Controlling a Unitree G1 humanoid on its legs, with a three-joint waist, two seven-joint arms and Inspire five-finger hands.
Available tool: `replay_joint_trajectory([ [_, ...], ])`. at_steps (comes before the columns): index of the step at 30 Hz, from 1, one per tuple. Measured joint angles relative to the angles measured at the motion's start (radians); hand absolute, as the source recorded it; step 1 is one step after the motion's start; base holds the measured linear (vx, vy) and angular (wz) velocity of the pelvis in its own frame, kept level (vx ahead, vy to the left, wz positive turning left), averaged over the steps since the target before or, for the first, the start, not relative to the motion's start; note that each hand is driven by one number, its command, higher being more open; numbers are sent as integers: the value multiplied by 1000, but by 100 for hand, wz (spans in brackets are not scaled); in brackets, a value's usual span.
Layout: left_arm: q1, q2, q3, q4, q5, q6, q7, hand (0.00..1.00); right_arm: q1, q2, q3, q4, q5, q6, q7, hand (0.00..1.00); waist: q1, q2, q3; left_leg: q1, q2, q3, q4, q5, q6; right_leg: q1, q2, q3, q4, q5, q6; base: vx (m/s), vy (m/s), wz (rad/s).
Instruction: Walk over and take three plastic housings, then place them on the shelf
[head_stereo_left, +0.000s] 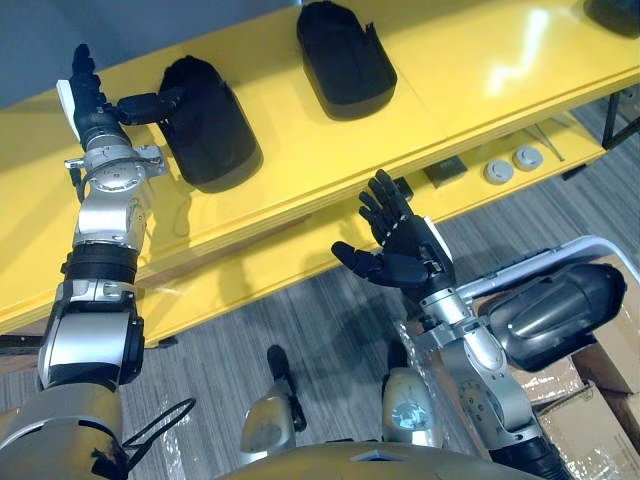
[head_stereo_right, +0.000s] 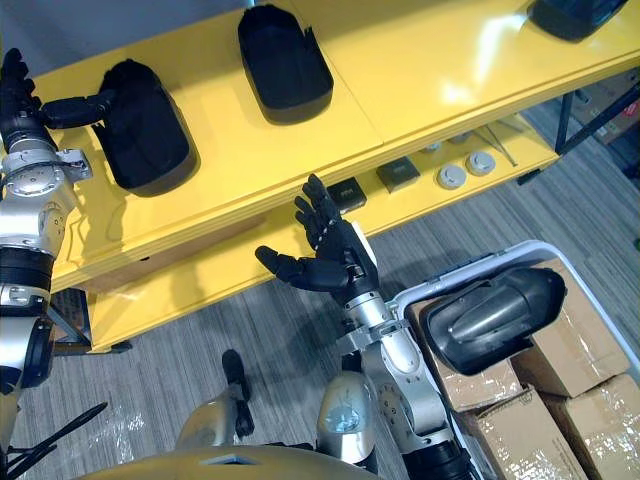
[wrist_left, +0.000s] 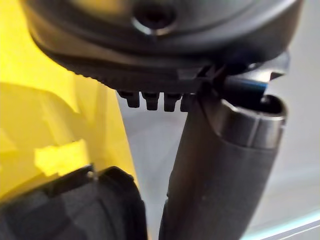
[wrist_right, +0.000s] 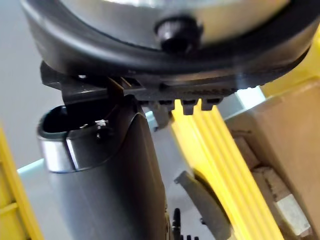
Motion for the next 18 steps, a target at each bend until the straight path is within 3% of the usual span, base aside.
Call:
replay_joint_trajectory([
  [3, 26, 0, 13, -205, -93, -91, -28, 100, -12, 21, -15, 1, 19, -12, -42, 100, 19, 1, -6, 27, 0, -1, -1, -2, -1, 31, 0, -5, -5, 0, 0, 12, -8, 1],
  [4, 53, -1, 22, -309, -131, -149, -38, 100, -13, 21, -15, 1, 17, -26, -55, 100, 22, 5, -23, 31, 0, 1, -1, -5, -4, 37, 0, -5, -11, 0, 1, -5, -4, -5],
  [8, 121, -12, 74, -489, -200, -278, -64, 100, -19, 20, -20, 2, 15, -57, -74, 100, 24, 25, -98, 52, 1, 3, -3, -15, -12, 67, 1, -9, -38, 4, 7, 4, -2, -2],
  [11, 277, -94, 185, -612, -191, -405, -59, 100, -31, 20, -33, 2, 10, -120, -94, 100, 27, 55, -161, 68, 4, -2, -6, -23, -16, 107, 3, -28, -70, 7, 11, -14, -8, 5],
  [12, 311, -116, 204, -636, -169, -422, -50, 100, -35, 20, -42, 2, -10, -126, -99, 100, 31, 59, -172, 68, 5, -5, -6, -23, -16, 112, 4, -34, -75, 7, 10, -45, -17, 22],
  [14, 453, -198, 256, -754, -75, -468, -34, 100, -51, 20, -82, 2, -90, -150, -120, 100, 46, 57, -189, 70, 6, -27, -6, -27, -17, 139, 6, -61, -98, 8, 9, -27, -17, 28],
  [18, 719, -336, 281, -1000, 23, -507, -75, 100, -74, 19, -176, 3, -143, -154, -140, 100, 104, 14, -221, 63, 3, -69, -6, -24, -20, 182, 8, -111, -142, 23, 7, -8, -9, 33],
])
